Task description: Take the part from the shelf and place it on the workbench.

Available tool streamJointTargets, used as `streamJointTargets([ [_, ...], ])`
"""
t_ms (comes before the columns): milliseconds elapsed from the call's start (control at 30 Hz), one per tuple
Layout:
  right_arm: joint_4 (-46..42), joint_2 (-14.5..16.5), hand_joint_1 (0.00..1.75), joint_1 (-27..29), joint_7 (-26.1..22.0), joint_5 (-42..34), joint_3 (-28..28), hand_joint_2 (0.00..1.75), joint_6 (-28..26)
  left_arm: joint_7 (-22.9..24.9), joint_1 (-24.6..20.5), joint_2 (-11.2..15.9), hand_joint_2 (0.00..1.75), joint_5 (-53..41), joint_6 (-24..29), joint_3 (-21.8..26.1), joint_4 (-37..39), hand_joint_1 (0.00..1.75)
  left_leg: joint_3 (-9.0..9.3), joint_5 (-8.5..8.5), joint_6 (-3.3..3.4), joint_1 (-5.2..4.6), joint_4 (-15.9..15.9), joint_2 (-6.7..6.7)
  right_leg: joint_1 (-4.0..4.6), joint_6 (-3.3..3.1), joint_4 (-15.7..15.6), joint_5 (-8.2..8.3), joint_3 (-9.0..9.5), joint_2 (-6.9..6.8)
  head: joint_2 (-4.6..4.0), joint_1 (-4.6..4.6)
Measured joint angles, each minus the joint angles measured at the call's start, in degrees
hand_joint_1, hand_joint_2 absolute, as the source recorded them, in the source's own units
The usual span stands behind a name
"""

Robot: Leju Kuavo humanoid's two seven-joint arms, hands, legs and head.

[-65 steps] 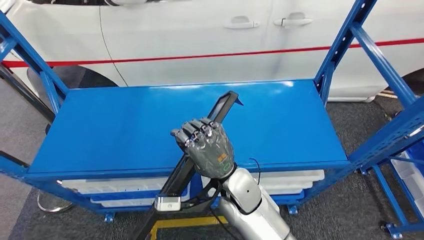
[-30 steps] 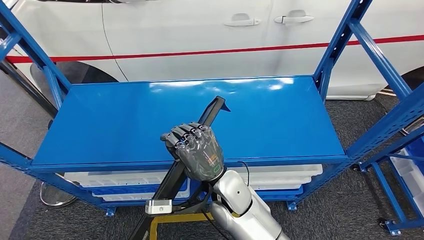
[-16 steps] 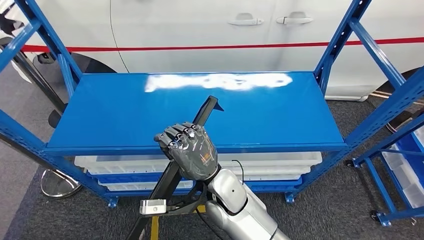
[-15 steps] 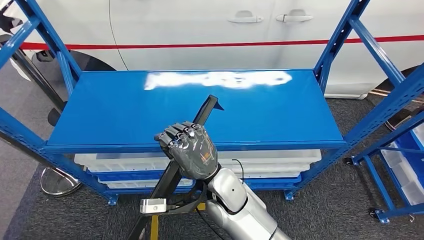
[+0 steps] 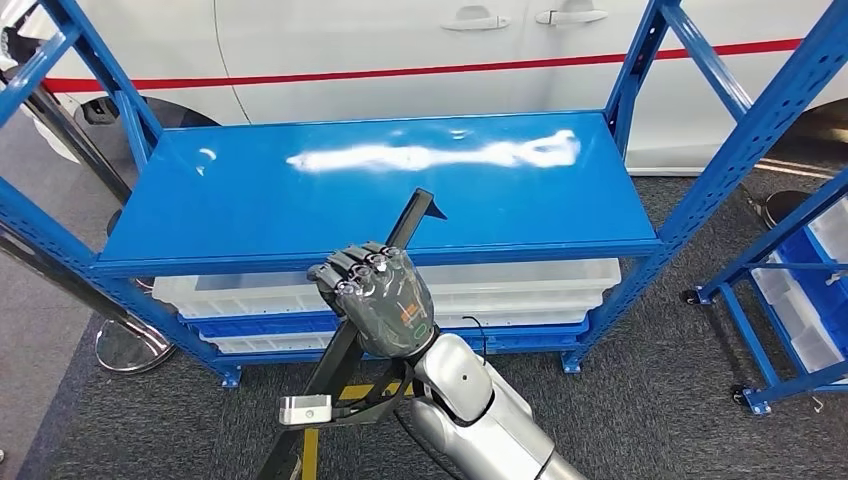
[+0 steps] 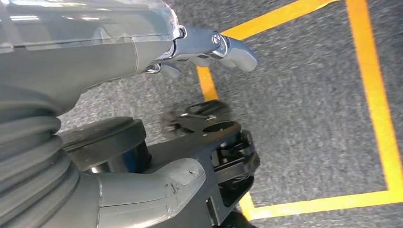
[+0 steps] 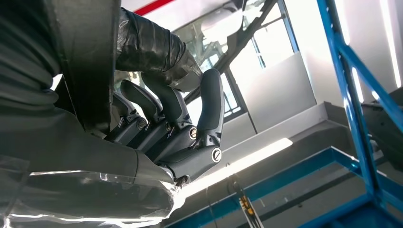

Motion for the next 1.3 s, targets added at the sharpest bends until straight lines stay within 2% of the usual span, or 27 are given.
streamJointTargets([
  [33,0.12,-0.05,1.75,0.00,0.14,0.05,0.03,1.75,0.00,-0.06,-0.02,-0.01,1.75,0.01,-0.03,0.00,0.00,0.00,1.12,1.23,-0.09,0.03,0.15,0.00,-0.02,0.11,0.18,0.63,-0.98,-0.01,0.00,0.00],
  [100,0.22,-0.17,1.75,-0.01,0.51,0.17,0.12,1.75,-0.01,-0.16,-0.15,-0.03,1.75,0.01,-0.02,0.00,0.00,0.00,6.13,3.99,0.00,0.10,-5.01,-0.02,-0.06,0.45,0.63,1.75,-2.71,0.01,0.00,-0.01],
  [167,0.13,-0.25,1.75,-0.06,0.86,0.35,0.22,1.75,-0.02,-0.22,-0.49,-0.07,1.75,-0.01,-0.01,-0.01,0.00,0.00,12.00,3.47,0.54,-0.08,-13.19,-0.11,0.03,1.03,0.96,2.77,-3.79,0.03,0.00,0.00],
  [200,0.05,-0.32,1.75,-0.10,0.98,0.50,0.31,1.75,-0.03,-0.23,-0.65,-0.12,1.75,-0.04,-0.01,-0.02,0.00,0.00,13.59,2.72,0.90,-0.23,-15.89,-0.18,0.05,1.36,0.97,3.31,-4.01,0.00,0.00,0.01],
  [233,-0.07,-0.39,1.75,-0.12,1.08,0.73,0.40,1.75,-0.03,-0.23,-0.76,-0.19,1.75,-0.09,-0.01,-0.02,0.00,0.00,14.08,2.37,1.29,-0.41,-17.20,-0.23,0.05,1.72,0.83,3.87,-4.10,-0.04,0.00,0.02],
  [300,-0.30,-0.65,1.75,-0.01,1.18,1.27,0.53,1.75,-0.02,-0.18,-0.77,-0.34,1.75,-0.34,-0.02,-0.02,0.01,0.00,13.31,3.41,2.24,-0.30,-17.57,-0.08,0.04,2.45,0.71,4.32,-4.38,0.09,0.00,0.02],
  [333,-0.48,-0.83,1.75,0.13,1.19,1.54,0.55,1.75,-0.02,-0.14,-0.77,-0.40,1.75,-0.51,-0.03,-0.03,0.02,0.00,12.79,4.16,2.81,-0.20,-17.68,0.09,-0.01,2.75,1.48,3.06,-4.83,0.22,0.00,0.04],
  [367,-0.69,-1.05,1.75,0.31,1.19,1.77,0.55,1.75,-0.02,-0.09,-0.77,-0.45,1.75,-0.67,-0.04,-0.04,0.02,0.00,12.11,4.97,3.28,-0.07,-17.82,0.26,-0.05,3.00,3.25,0.70,-5.50,0.35,0.00,0.05],
  [433,-1.13,-1.44,1.75,0.74,1.18,2.11,0.56,1.75,-0.03,-0.04,-0.77,-0.51,1.75,-0.86,-0.07,-0.07,0.02,0.00,10.41,6.44,3.79,-0.14,-17.74,0.41,-0.22,3.28,9.77,-5.47,-7.13,0.42,0.00,0.07],
  [467,-1.30,-1.60,1.75,0.97,1.17,2.23,0.55,1.75,-0.03,-0.02,-0.76,-0.51,1.75,-0.89,-0.09,-0.08,0.02,0.00,9.46,7.13,3.79,-0.19,-17.65,0.45,-0.23,3.41,13.37,-7.24,-7.69,0.42,0.00,0.05],
  [500,-1.41,-1.76,1.75,1.21,1.17,2.31,0.55,1.75,-0.03,-0.02,-0.75,-0.51,1.75,-0.91,-0.10,-0.09,0.02,0.00,8.46,7.80,3.74,-0.22,-17.51,0.49,-0.23,3.48,16.04,-7.55,-7.71,0.42,0.00,0.05],
  [533,-1.48,-1.92,1.75,1.42,1.16,2.40,0.54,1.75,-0.02,0.00,-0.76,-0.51,1.75,-0.94,-0.10,-0.09,0.02,0.00,7.44,8.43,3.65,-0.24,-17.29,0.54,-0.23,3.48,17.09,-6.56,-6.92,0.42,0.00,0.05],
  [600,-1.57,-2.14,1.75,1.64,1.17,2.73,0.54,1.75,-0.03,0.04,-0.84,-0.51,1.75,-1.02,-0.15,-0.13,0.02,0.00,5.55,9.45,3.37,-0.24,-16.65,0.57,-0.24,3.26,13.40,-3.59,-2.49,0.42,0.00,0.05],
  [667,-1.86,-2.17,1.75,1.61,1.19,3.10,0.55,1.75,-0.04,0.10,-0.96,-0.52,1.75,-1.05,-0.21,-0.19,0.02,0.00,4.30,10.24,2.85,-0.35,-16.06,0.51,-0.08,2.77,5.61,-4.14,3.45,0.46,0.00,0.03],
  [700,-2.04,-2.15,1.75,1.55,1.20,3.21,0.55,1.75,-0.04,0.12,-1.08,-0.53,1.75,-1.05,-0.23,-0.22,0.02,0.00,4.06,10.67,2.52,-0.39,-15.94,0.47,0.05,2.50,2.66,-4.95,5.33,0.50,0.00,0.04],
  [733,-2.18,-2.14,1.75,1.43,1.21,3.26,0.54,1.75,-0.04,0.14,-1.21,-0.55,1.75,-1.06,-0.25,-0.25,0.02,0.00,3.92,11.18,2.16,-0.41,-15.99,0.45,0.22,2.20,0.95,-5.64,6.17,0.54,0.00,0.03],
  [800,-2.22,-2.15,1.75,1.26,1.34,3.32,0.54,1.75,-0.03,0.18,-1.42,-0.59,1.75,-1.09,-0.30,-0.29,0.02,0.00,3.66,12.03,1.42,-0.25,-16.19,0.38,0.26,1.35,0.12,-4.82,5.63,0.47,0.00,0.08],
  [833,-2.18,-2.16,1.75,1.20,1.46,3.35,0.54,1.75,-0.02,0.21,-1.46,-0.61,1.75,-1.14,-0.31,-0.30,0.02,0.00,3.21,11.32,1.10,-0.16,-15.78,0.33,0.20,0.82,0.00,-4.20,5.09,0.37,0.00,0.07],
  [867,-2.14,-2.16,1.75,1.19,1.59,3.37,0.54,1.75,-0.01,0.25,-1.43,-0.62,1.75,-1.18,-0.33,-0.31,0.02,0.00,2.52,9.41,0.82,-0.07,-14.43,0.27,0.09,0.31,-0.13,-3.43,4.37,0.27,0.00,0.06],
  [967,-2.06,-2.16,1.75,1.16,1.81,3.39,0.54,1.75,0.00,0.30,-1.45,-0.64,1.75,-1.38,-0.36,-0.33,0.02,0.00,-0.04,0.97,0.27,0.04,-4.78,0.24,0.16,-0.34,-0.05,-1.23,1.67,0.18,0.00,0.01],
  [1000,-2.01,-2.16,1.75,1.19,1.84,3.41,0.54,1.75,0.00,0.30,-1.49,-0.64,1.75,-1.44,-0.36,-0.33,0.02,0.00,-0.27,0.08,0.19,0.05,-1.65,0.24,0.26,-0.35,0.03,-0.53,0.67,0.16,0.00,0.01],
  [1067,-1.87,-2.17,1.75,1.23,1.87,3.45,0.55,1.75,-0.01,0.30,-1.53,-0.63,1.75,-1.50,-0.36,-0.34,0.02,0.00,1.62,2.14,0.34,0.01,-0.11,0.23,0.46,-0.28,0.29,0.79,-1.29,0.12,0.00,0.01],
  [1100,-1.84,-2.17,1.75,1.24,1.90,3.49,0.55,1.75,-0.01,0.30,-1.54,-0.62,1.75,-1.54,-0.36,-0.37,0.02,0.00,4.00,3.84,0.61,-0.05,-2.30,0.21,0.54,-0.21,0.42,1.40,-2.13,0.12,0.00,0.00],
  [1133,-1.83,-2.16,1.75,1.23,1.92,3.54,0.54,1.75,-0.02,0.30,-1.62,-0.61,1.75,-1.56,-0.36,-0.41,0.02,0.00,7.14,4.51,1.00,-0.17,-6.16,0.19,0.60,-0.09,0.55,1.94,-2.78,0.13,0.00,0.01],
  [1200,-1.87,-2.15,1.75,1.16,1.97,3.73,0.54,1.75,-0.02,0.28,-1.86,-0.61,1.75,-1.60,-0.36,-0.57,0.01,0.00,12.98,3.47,1.68,-0.55,-14.59,0.14,0.67,0.35,0.62,3.00,-3.45,0.10,0.00,0.02],
  [1233,-1.90,-2.15,1.75,1.11,1.98,3.85,0.55,1.75,-0.02,0.26,-1.97,-0.62,1.75,-1.61,-0.36,-0.65,0.00,0.00,14.49,2.70,1.91,-0.77,-17.20,0.12,0.59,0.64,0.52,3.55,-3.55,0.05,0.00,0.02],
  [1300,-1.92,-2.15,1.75,1.05,2.02,3.99,0.55,1.75,-0.02,0.26,-1.98,-0.72,1.75,-1.62,-0.37,-0.76,0.01,0.00,14.52,3.24,2.30,-0.82,-18.59,0.20,0.51,1.32,0.02,4.65,-3.72,0.04,0.00,0.02],
])
